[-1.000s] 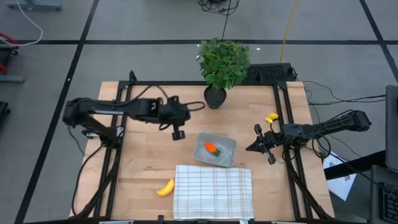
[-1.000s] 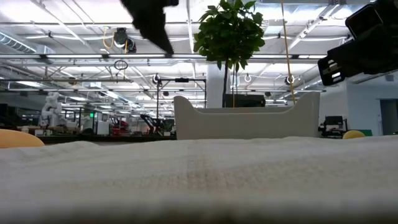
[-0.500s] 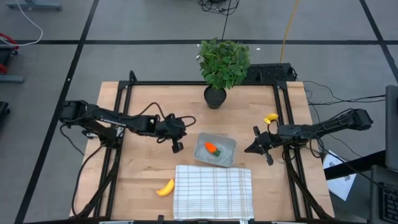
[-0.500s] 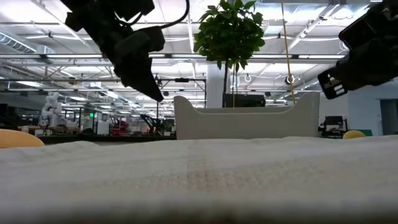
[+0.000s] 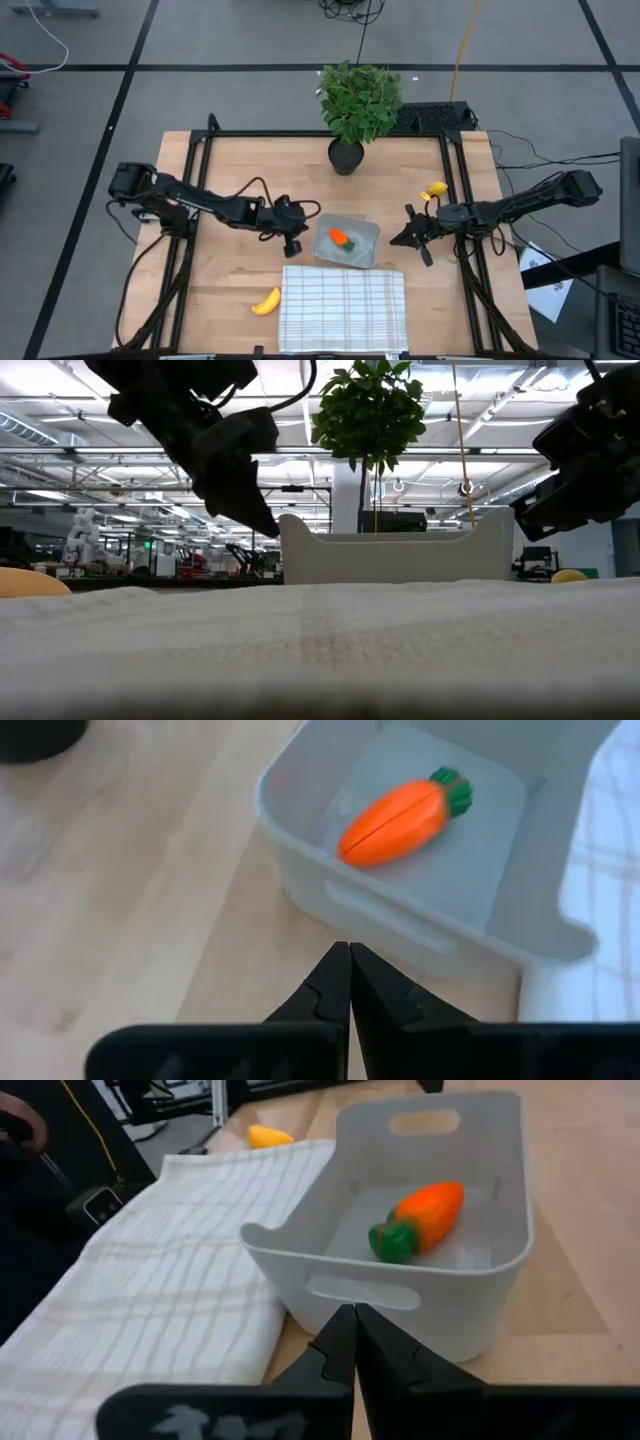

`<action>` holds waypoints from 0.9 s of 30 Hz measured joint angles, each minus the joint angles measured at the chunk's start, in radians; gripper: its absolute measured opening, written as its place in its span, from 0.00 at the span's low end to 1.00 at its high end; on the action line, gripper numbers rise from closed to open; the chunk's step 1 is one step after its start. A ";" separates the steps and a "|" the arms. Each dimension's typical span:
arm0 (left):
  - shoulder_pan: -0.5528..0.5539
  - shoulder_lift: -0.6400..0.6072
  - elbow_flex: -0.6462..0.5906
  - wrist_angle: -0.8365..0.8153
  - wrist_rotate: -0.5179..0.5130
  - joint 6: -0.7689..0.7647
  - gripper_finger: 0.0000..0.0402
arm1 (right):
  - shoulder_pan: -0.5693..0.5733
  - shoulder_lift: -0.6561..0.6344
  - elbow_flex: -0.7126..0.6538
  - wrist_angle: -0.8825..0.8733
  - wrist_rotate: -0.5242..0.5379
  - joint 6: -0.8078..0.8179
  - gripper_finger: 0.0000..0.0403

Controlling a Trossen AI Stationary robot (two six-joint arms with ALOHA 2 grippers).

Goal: Pick and placing Produce into tupperware
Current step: Adjust the bin

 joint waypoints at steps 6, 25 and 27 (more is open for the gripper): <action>-0.003 0.060 0.000 0.041 0.010 -0.015 0.02 | 0.000 0.046 0.000 0.033 0.003 -0.002 0.00; -0.045 0.080 0.000 0.147 0.038 -0.027 0.02 | -0.024 0.210 0.000 0.213 0.082 -0.048 0.00; -0.051 0.080 0.000 0.154 0.047 -0.030 0.02 | -0.035 0.228 0.000 0.228 0.082 -0.056 0.00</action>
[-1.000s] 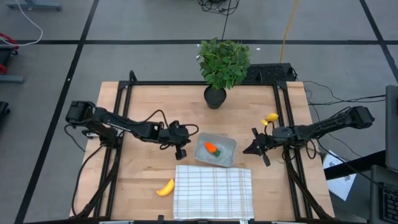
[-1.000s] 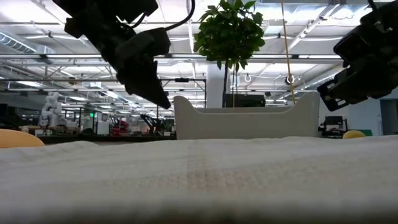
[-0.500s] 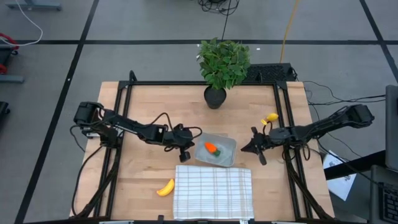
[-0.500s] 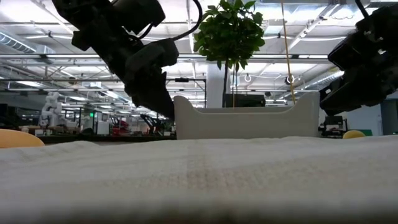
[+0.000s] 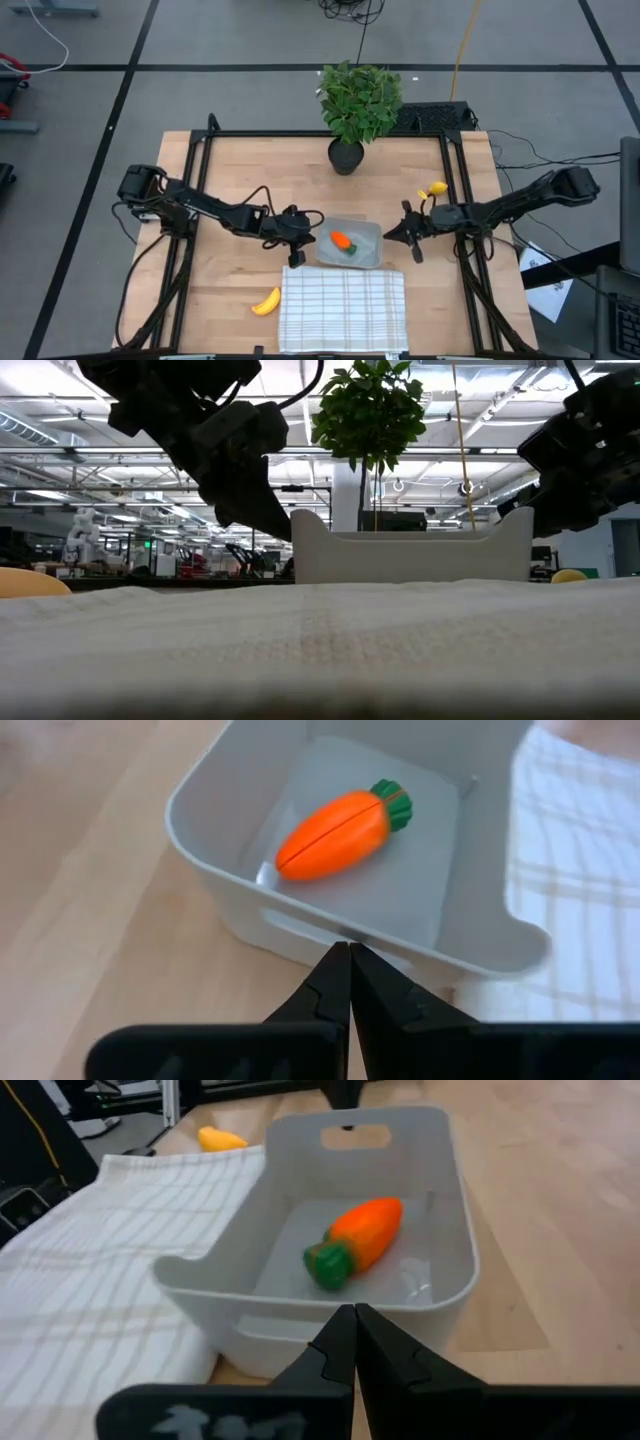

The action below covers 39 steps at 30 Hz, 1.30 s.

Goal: Pick and placing Produce into tupperware
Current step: Adjust the bin

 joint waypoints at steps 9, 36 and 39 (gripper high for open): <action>-0.009 0.000 0.000 0.000 0.000 0.000 0.02 | -0.062 0.080 0.000 0.075 0.000 -0.015 0.00; 0.011 0.000 0.000 -0.014 -0.010 0.037 0.02 | -0.103 0.102 0.000 0.089 -0.010 -0.018 0.00; 0.011 0.000 0.000 -0.016 -0.010 0.037 0.02 | -0.103 0.084 0.000 0.077 -0.010 -0.017 0.00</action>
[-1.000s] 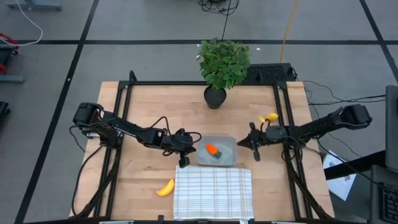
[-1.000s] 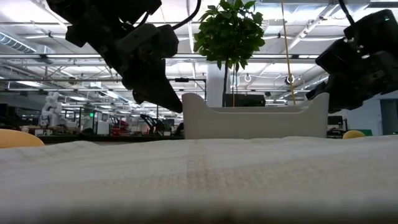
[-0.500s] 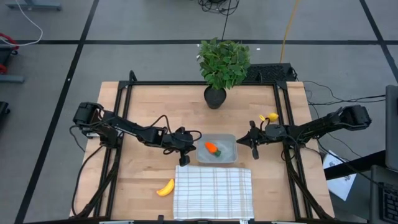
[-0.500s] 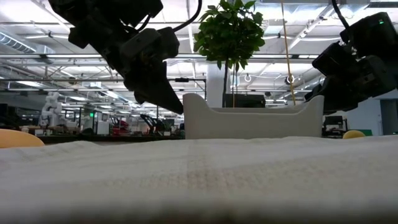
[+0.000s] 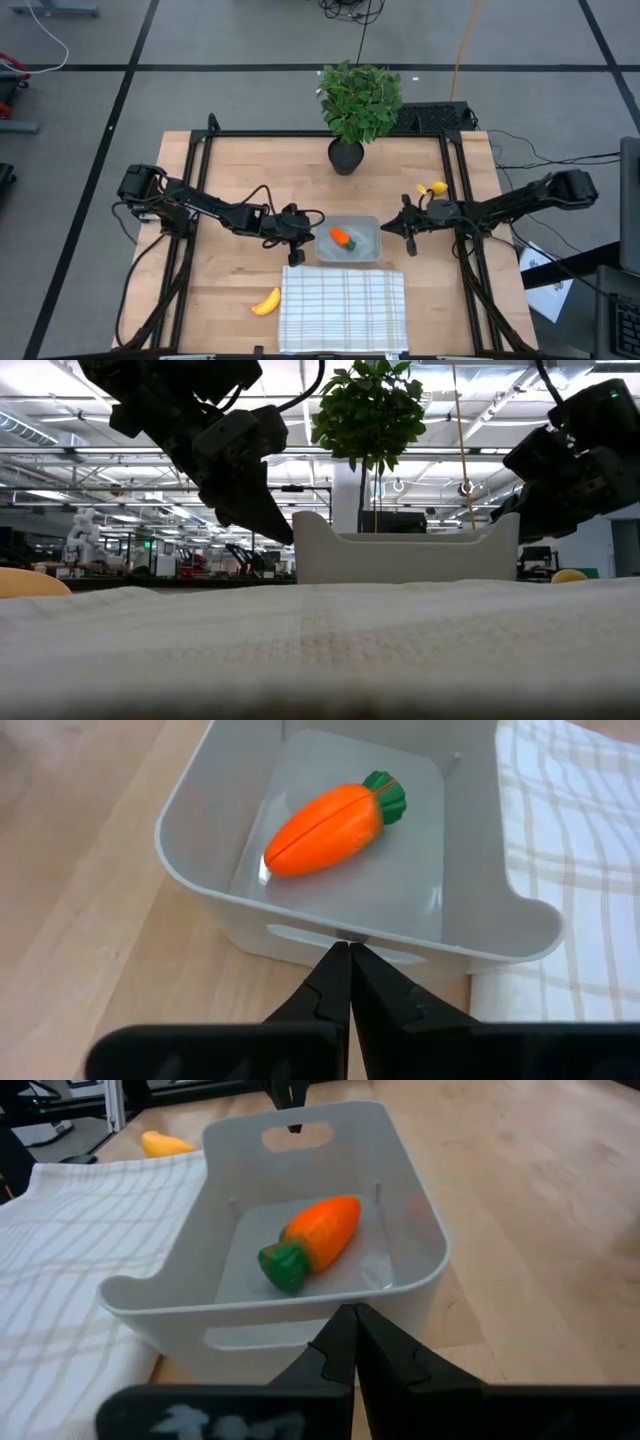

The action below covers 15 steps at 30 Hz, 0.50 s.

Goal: Pick and placing Produce into tupperware
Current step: Adjust the bin, then put the lemon into the bin

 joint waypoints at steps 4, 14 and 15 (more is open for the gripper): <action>-0.001 0.000 0.000 -0.002 -0.013 -0.003 0.02 | 0.000 -0.042 0.000 -0.049 0.000 0.002 0.00; -0.003 -0.048 0.000 -0.114 -0.084 -0.003 0.02 | 0.000 -0.158 0.000 -0.161 0.000 0.010 0.00; -0.003 -0.062 0.000 -0.130 -0.093 -0.003 0.02 | 0.000 -0.168 0.000 -0.172 0.000 0.010 0.00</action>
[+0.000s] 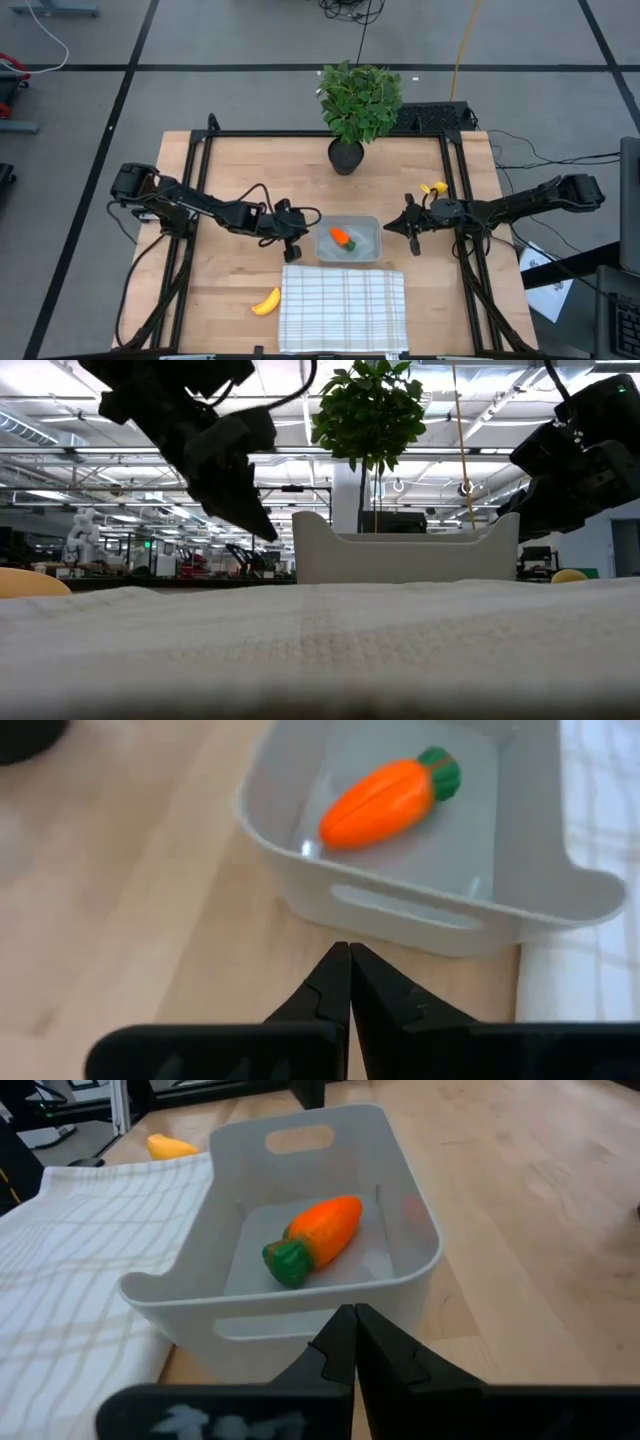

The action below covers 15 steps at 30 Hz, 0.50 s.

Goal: Pick and placing Produce into tupperware
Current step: Put the lemon into the bin

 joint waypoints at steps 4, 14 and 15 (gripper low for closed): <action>0.000 -0.063 0.001 -0.066 -0.036 0.025 0.02 | 0.000 -0.050 0.000 -0.050 0.000 0.000 0.00; 0.000 -0.180 0.000 -0.125 -0.155 0.202 0.02 | 0.000 -0.199 0.000 -0.164 -0.005 0.000 0.00; 0.000 -0.192 0.000 -0.124 -0.158 0.219 0.02 | 0.000 -0.213 0.000 -0.177 -0.009 0.000 0.00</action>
